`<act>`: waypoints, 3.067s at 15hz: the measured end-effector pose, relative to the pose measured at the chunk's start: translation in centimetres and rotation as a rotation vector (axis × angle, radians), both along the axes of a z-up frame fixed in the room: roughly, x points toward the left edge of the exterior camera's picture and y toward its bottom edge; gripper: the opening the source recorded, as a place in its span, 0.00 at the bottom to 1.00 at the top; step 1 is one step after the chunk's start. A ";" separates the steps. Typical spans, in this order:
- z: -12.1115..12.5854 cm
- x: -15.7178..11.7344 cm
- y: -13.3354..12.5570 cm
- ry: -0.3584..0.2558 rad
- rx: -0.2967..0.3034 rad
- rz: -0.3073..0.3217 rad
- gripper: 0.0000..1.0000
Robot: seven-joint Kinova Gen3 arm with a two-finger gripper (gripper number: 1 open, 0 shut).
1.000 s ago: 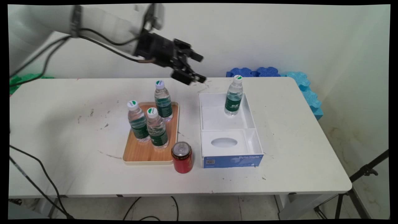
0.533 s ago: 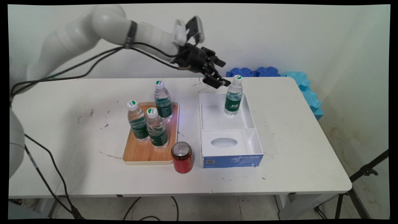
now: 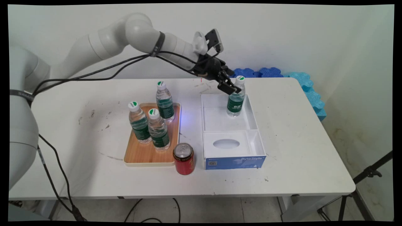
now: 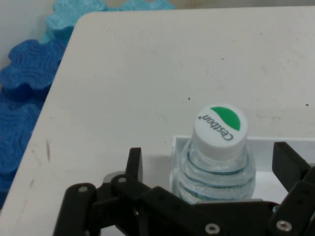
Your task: Pick up the green bottle from the white box, then place the picked object on the tray
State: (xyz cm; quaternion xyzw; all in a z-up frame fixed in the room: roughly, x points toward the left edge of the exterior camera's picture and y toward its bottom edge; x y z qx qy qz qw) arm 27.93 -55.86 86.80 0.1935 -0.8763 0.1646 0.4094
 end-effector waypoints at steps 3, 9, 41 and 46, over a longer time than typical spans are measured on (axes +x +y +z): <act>-0.8 -0.7 -0.7 0.006 0.026 0.013 1.00; -1.7 -1.6 -1.4 0.021 0.051 0.023 0.00; 10.2 23.0 8.1 -0.157 -0.071 0.177 0.00; 7.7 25.6 10.9 -0.183 0.000 0.190 0.00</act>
